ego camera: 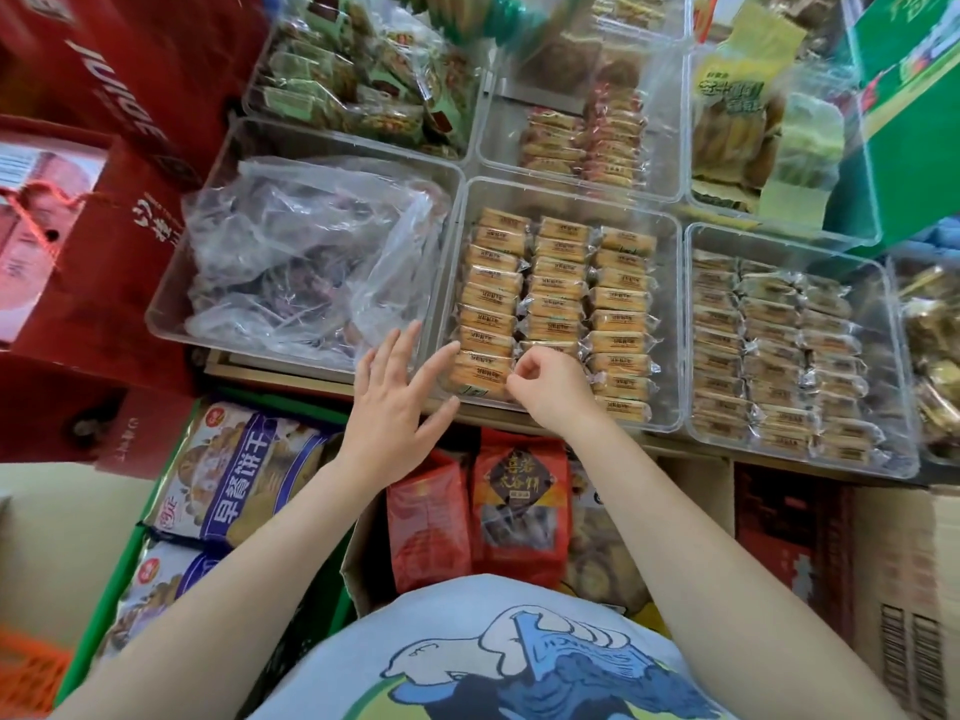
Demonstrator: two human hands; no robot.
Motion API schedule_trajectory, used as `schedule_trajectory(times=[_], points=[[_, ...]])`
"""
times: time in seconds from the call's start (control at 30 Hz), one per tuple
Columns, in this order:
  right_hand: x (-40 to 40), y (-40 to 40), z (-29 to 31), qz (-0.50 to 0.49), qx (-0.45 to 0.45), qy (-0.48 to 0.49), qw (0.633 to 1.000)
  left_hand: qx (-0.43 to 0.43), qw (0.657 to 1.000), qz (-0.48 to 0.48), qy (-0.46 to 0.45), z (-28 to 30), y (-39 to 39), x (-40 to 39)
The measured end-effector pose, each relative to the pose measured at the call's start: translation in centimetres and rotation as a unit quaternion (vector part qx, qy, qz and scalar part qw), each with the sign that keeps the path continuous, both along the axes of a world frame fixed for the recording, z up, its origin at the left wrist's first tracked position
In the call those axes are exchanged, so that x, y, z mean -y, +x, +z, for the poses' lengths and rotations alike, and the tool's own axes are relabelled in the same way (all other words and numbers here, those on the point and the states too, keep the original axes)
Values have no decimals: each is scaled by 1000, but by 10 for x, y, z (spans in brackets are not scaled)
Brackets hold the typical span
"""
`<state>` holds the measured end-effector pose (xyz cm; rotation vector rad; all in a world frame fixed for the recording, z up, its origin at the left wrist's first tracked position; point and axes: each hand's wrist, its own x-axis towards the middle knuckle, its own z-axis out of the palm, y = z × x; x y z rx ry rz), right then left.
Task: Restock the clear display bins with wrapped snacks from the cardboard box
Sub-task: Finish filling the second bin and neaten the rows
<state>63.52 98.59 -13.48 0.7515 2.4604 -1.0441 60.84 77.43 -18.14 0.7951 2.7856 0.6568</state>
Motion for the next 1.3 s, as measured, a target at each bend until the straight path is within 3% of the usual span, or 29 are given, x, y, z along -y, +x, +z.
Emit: schedule_trajectory(times=[0.33, 0.57, 0.7, 0.83, 0.93, 1.07, 1.13, 1.3], points=[[10, -4, -6, 6, 21, 54, 998, -41, 994, -50, -83, -5, -2, 2], [14, -18, -3, 60, 109, 154, 980, 16, 987, -48, -152, 12, -10, -18], [3, -13, -5, 31, 96, 107, 989, 18, 987, -42, -156, 22, -12, -20], [-1, -10, -4, -23, -2, 67, 997, 58, 991, -36, -118, 24, -16, -22], [8, -17, -3, 20, 33, 132, 990, 53, 998, -17, -40, 16, -18, -15], [18, -28, -7, 45, 87, 217, 971, 42, 999, 9, -22, 12, -22, -10], [14, -31, -8, 29, 103, 192, 976, 28, 999, 5, -16, 11, -21, -8], [-11, -21, -11, -96, 31, -17, 995, -2, 1000, -3, 4, 15, -18, -4]])
